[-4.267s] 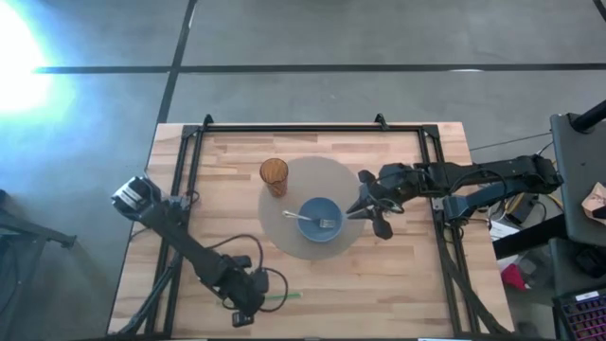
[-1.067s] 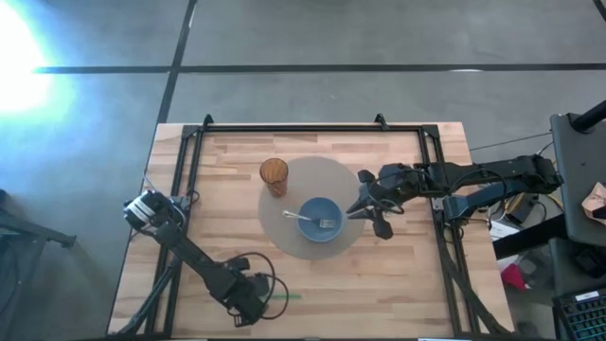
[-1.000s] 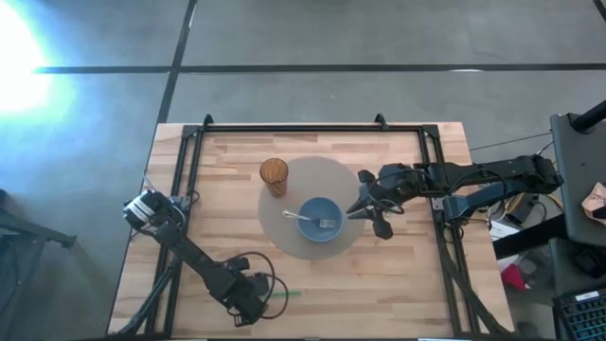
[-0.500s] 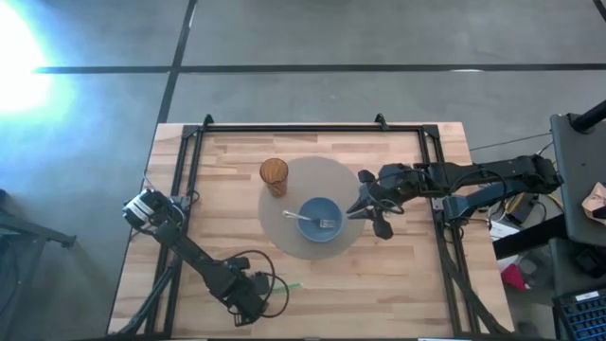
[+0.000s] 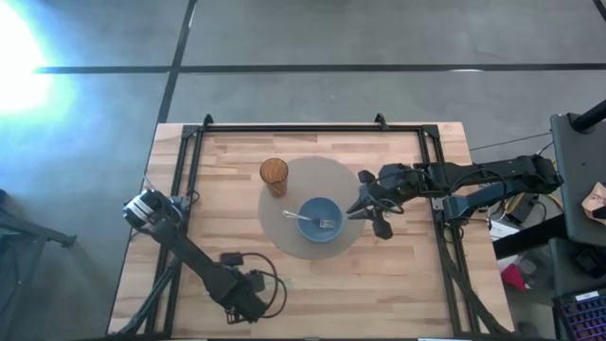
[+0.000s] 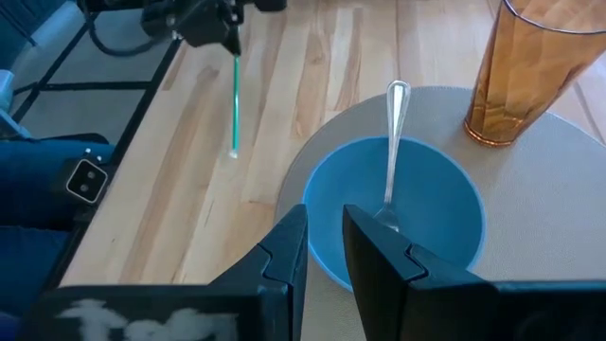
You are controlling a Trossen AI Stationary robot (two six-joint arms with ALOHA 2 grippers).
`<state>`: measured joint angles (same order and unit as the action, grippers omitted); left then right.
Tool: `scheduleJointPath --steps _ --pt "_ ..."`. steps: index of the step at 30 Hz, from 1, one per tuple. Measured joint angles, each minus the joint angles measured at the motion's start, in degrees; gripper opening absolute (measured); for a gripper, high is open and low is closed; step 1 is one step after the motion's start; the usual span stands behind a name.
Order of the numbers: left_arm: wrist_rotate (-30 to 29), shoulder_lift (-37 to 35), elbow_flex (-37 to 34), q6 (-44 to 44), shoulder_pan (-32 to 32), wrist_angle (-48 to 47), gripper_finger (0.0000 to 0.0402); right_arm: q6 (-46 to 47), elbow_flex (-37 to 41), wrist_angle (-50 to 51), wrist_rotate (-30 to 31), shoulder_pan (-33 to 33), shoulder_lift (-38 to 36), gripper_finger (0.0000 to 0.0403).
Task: Pick & Place Utensil
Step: Put the straw into the cup
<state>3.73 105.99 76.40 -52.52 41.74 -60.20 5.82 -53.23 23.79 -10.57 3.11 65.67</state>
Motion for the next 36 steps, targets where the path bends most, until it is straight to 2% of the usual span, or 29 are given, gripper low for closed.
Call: scheduleJointPath --steps 4,8,18,30,36 --pt "-2.04 -1.19 3.38 0.1 0.02 -7.11 0.0 -0.14 -0.01 0.0 -0.11 0.0 0.0 0.0068" --pt "-6.52 -1.27 8.13 0.44 0.0 -13.95 0.0 -0.15 0.0 0.01 -0.36 0.0 -0.08 0.0068" --pt "-28.15 -1.37 18.63 4.13 -2.02 -29.79 0.0 0.01 0.0 -0.01 -0.42 0.0 -3.13 0.0068" --pt "-46.15 -2.53 19.78 15.13 -9.49 -29.86 0.0 -0.02 0.0 0.02 -0.42 0.02 -4.83 0.0068" --pt "-55.04 -4.15 19.74 17.16 -13.83 -29.8 0.0 -0.14 0.0 0.04 -0.42 0.02 -4.76 0.0068"
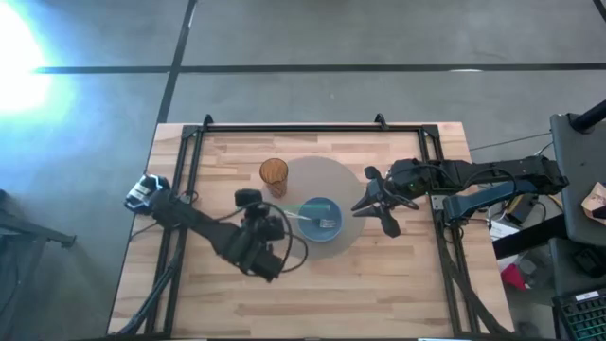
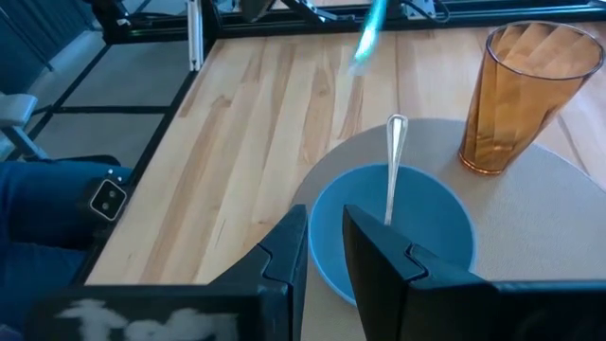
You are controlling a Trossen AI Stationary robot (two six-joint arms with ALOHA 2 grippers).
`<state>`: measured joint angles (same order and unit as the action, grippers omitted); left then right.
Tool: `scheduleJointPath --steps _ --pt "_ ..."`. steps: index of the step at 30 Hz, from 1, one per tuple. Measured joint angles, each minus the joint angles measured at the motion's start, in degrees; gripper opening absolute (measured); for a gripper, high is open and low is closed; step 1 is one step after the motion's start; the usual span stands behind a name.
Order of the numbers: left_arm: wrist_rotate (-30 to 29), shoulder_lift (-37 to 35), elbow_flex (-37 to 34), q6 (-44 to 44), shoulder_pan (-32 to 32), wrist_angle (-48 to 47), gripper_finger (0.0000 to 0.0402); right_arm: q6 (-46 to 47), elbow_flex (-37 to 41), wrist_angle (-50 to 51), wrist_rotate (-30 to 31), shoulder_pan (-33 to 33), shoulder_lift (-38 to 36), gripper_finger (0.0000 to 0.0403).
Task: Pick & Place Utensil
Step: Put the straw into the cup
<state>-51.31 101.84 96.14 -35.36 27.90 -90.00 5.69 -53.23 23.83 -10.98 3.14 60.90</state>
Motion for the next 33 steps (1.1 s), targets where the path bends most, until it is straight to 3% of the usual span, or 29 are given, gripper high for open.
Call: scheduleJointPath --steps 11,20,26,33 --pt "-14.67 -13.63 -1.01 -7.71 -5.34 3.12 0.0 -0.1 0.0 0.01 0.02 0.0 0.0 0.0068" --pt "-20.26 -24.95 -10.6 -1.31 -5.93 24.23 0.0 -0.11 0.04 0.0 0.04 0.0 0.0 0.0068" --pt "-18.62 -30.08 -22.26 6.69 -8.2 42.04 0.0 -0.1 0.04 0.0 0.04 0.0 0.02 0.0068" --pt "-4.82 -36.26 -35.93 18.1 -15.48 67.37 0.0 -0.1 0.04 -0.02 0.07 0.0 0.02 0.0068"
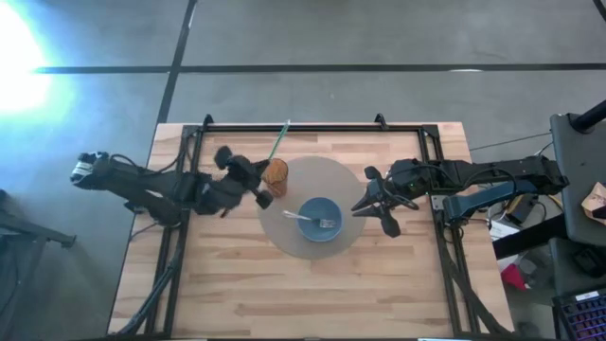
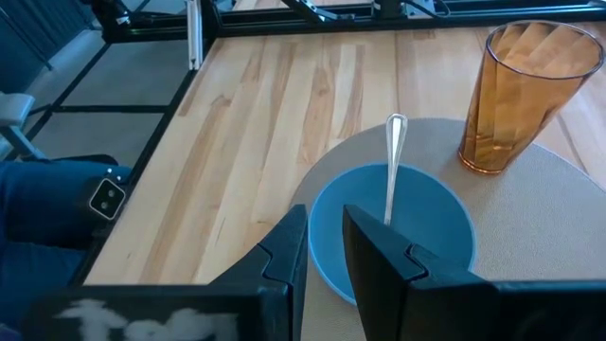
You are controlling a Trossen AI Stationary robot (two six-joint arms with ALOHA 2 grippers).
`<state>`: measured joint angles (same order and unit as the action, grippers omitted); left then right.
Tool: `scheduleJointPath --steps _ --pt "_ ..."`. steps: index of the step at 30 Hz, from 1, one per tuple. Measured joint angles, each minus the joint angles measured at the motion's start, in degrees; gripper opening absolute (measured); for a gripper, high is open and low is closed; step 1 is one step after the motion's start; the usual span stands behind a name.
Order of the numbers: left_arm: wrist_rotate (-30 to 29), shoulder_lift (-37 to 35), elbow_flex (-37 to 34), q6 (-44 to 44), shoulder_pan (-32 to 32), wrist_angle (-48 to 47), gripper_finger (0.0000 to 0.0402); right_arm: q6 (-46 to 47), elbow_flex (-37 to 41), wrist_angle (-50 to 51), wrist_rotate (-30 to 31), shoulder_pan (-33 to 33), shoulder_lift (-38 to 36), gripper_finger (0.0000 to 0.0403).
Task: Pick & Place Utensil
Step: Put the straw into the cup
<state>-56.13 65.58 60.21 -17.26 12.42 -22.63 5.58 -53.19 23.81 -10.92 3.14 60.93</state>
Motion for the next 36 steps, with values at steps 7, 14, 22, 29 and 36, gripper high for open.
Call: scheduleJointPath --steps 7,14,22,29,36 --pt "17.61 -5.4 -9.35 11.58 -7.51 26.77 0.0 0.26 0.02 0.0 -0.02 0.0 0.0 0.0068" --pt "19.49 -4.89 -20.53 10.95 -9.74 38.62 0.0 0.31 0.07 0.01 0.0 0.0 0.02 0.0068" --pt "19.17 -4.32 -32.31 11.12 -9.96 56.2 0.0 0.46 0.07 0.0 0.0 0.0 0.02 0.0068" --pt "18.54 -4.32 -35.39 8.15 -10.43 56.32 0.0 0.46 0.07 -0.02 0.0 0.0 0.02 0.0068" --pt "18.56 -4.32 -34.71 2.8 -12.68 51.11 0.0 0.47 0.07 -0.04 0.0 0.0 0.02 0.0068"
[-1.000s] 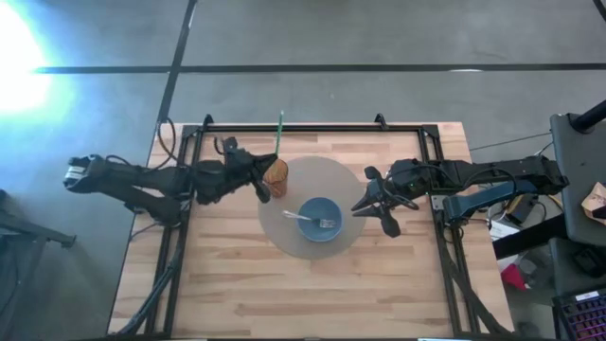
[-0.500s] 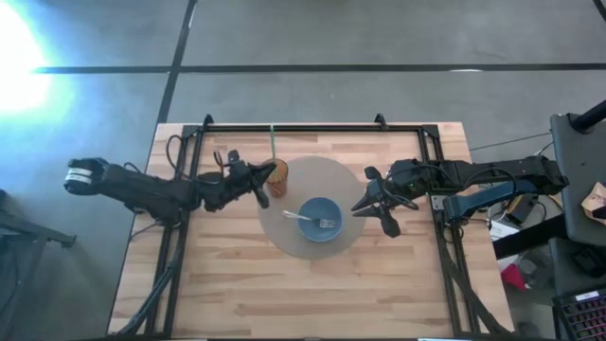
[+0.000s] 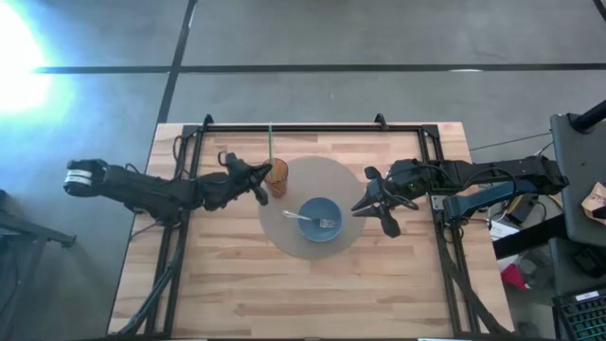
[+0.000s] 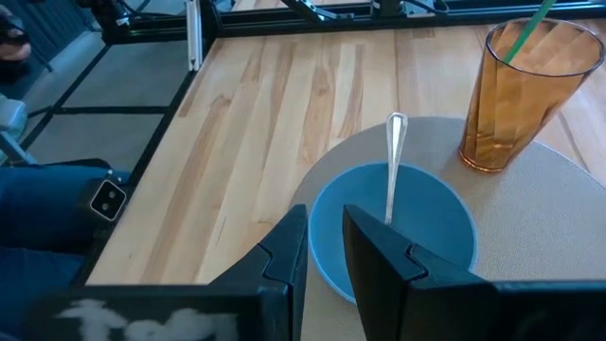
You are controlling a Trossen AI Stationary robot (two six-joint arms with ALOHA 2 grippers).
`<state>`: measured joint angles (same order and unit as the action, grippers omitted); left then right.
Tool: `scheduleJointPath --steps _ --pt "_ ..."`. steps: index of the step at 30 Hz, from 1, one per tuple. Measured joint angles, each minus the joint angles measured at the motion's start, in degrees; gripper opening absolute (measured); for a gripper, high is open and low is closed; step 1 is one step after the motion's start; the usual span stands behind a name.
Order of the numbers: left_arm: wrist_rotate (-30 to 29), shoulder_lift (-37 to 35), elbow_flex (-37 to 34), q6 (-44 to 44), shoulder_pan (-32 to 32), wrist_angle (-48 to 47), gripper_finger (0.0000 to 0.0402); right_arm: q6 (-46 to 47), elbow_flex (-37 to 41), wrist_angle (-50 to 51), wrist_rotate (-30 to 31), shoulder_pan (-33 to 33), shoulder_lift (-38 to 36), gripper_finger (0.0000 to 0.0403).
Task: Pick & Place Utensil
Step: Put the straw into the cup
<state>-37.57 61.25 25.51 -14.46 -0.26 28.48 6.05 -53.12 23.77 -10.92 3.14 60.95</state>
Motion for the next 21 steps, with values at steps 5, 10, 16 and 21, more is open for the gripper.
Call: scheduleJointPath --steps 5,10,16,21 --pt "-0.03 0.02 0.46 -2.86 -1.65 -4.46 0.0 -0.01 0.0 -0.03 0.0 0.0 0.0 0.0068" --pt "0.03 0.32 0.73 -2.57 -2.26 -4.55 0.0 -0.2 0.0 -0.04 0.02 0.0 0.0 0.0068" --pt "0.99 5.01 0.79 -0.87 -2.27 -4.82 0.0 -0.47 0.0 -0.11 0.02 0.0 0.0 0.0068" --pt "2.7 10.25 4.34 0.06 -2.35 -3.32 0.0 -0.64 0.0 -0.15 0.02 -0.02 0.0 0.0068"
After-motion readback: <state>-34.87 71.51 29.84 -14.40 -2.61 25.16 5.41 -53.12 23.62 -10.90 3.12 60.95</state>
